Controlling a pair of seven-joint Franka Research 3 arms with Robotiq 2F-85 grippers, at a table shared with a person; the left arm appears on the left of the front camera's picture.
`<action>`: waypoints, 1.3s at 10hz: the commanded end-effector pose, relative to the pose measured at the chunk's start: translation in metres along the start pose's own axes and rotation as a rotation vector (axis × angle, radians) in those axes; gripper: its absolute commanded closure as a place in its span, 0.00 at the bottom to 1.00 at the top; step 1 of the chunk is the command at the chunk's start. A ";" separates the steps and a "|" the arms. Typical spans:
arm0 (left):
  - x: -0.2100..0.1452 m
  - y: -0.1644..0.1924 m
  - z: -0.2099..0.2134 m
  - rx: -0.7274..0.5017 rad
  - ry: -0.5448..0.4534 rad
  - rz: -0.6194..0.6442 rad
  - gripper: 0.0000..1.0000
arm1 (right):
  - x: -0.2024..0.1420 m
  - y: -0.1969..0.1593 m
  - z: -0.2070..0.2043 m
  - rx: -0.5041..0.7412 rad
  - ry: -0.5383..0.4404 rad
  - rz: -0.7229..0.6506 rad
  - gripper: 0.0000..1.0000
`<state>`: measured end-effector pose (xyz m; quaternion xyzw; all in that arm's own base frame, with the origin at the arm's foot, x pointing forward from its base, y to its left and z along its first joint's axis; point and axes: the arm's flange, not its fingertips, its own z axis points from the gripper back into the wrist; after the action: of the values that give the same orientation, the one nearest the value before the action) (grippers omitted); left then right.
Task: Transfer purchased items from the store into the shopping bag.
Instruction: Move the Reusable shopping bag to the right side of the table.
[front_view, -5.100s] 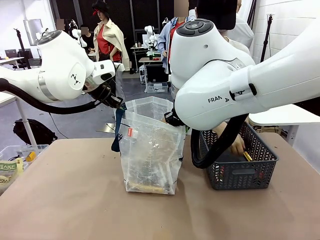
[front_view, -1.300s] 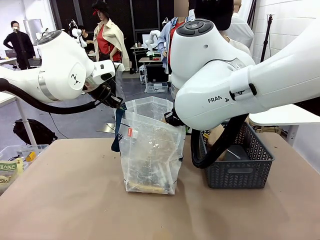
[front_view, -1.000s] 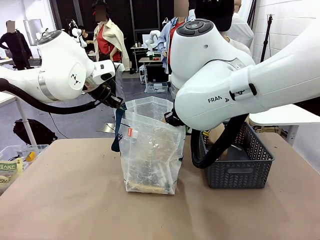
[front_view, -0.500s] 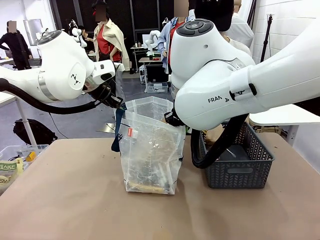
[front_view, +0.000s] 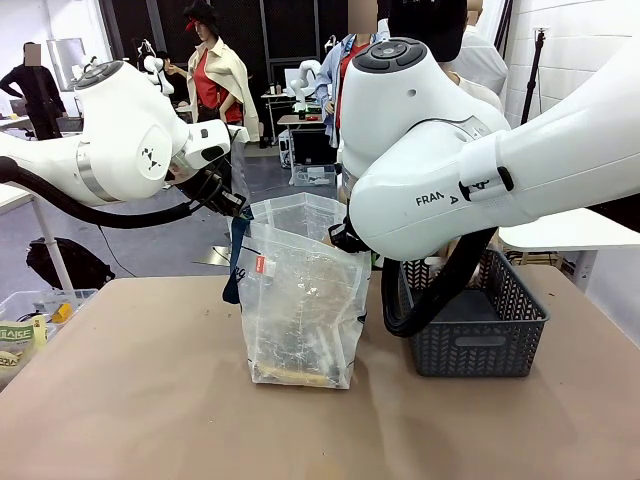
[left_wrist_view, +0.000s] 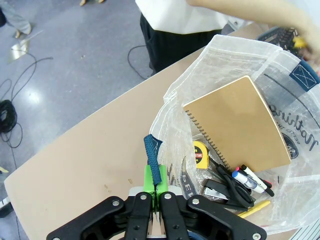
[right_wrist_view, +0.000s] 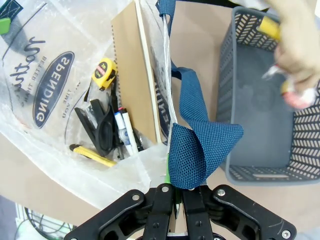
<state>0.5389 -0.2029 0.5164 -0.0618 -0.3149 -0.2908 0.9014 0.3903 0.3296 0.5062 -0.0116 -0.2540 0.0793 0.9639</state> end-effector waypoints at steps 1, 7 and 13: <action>0.000 0.003 0.002 0.004 -0.003 0.005 1.00 | -0.001 0.000 -0.001 -0.002 0.004 -0.006 1.00; 0.000 0.003 0.002 0.004 -0.003 0.005 1.00 | -0.001 0.000 -0.001 -0.002 0.004 -0.006 1.00; 0.000 0.003 0.002 0.004 -0.003 0.005 1.00 | -0.001 0.000 -0.001 -0.002 0.004 -0.006 1.00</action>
<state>0.5391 -0.2027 0.5165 -0.0617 -0.3151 -0.2906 0.9013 0.3903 0.3296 0.5062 -0.0116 -0.2540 0.0793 0.9639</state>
